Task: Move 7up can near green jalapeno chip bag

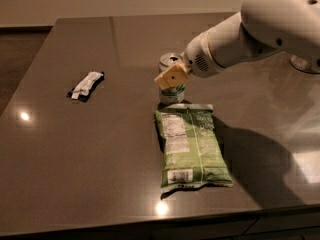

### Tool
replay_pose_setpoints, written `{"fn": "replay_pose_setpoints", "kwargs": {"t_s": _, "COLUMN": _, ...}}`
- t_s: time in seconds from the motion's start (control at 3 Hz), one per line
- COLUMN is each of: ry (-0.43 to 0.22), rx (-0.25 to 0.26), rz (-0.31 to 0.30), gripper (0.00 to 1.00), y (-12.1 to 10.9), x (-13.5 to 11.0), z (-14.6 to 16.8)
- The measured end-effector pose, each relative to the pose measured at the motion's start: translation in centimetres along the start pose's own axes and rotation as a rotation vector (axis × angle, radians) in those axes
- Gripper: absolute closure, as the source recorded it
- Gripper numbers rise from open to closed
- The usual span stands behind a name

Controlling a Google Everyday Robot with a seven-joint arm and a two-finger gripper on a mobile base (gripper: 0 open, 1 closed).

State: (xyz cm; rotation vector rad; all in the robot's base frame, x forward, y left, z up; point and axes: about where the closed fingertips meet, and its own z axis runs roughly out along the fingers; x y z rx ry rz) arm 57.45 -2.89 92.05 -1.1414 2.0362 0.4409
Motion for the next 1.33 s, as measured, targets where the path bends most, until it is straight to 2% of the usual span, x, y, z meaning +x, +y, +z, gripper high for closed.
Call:
{"fn": "replay_pose_setpoints", "kwargs": {"t_s": 0.67, "ry": 0.007, "rx": -0.018, "rz": 0.023, "gripper": 0.12, "y": 0.19, "x": 2.41, "z": 0.07}}
{"fn": "replay_pose_setpoints", "kwargs": {"t_s": 1.0, "ry": 0.008, "rx": -0.019, "rz": 0.021, "gripper": 0.00, "y": 0.31, "x": 2.38, "z": 0.09}}
{"fn": "replay_pose_setpoints", "kwargs": {"t_s": 1.33, "ry": 0.008, "rx": -0.019, "rz": 0.021, "gripper": 0.00, "y": 0.32, "x": 2.37, "z": 0.09}}
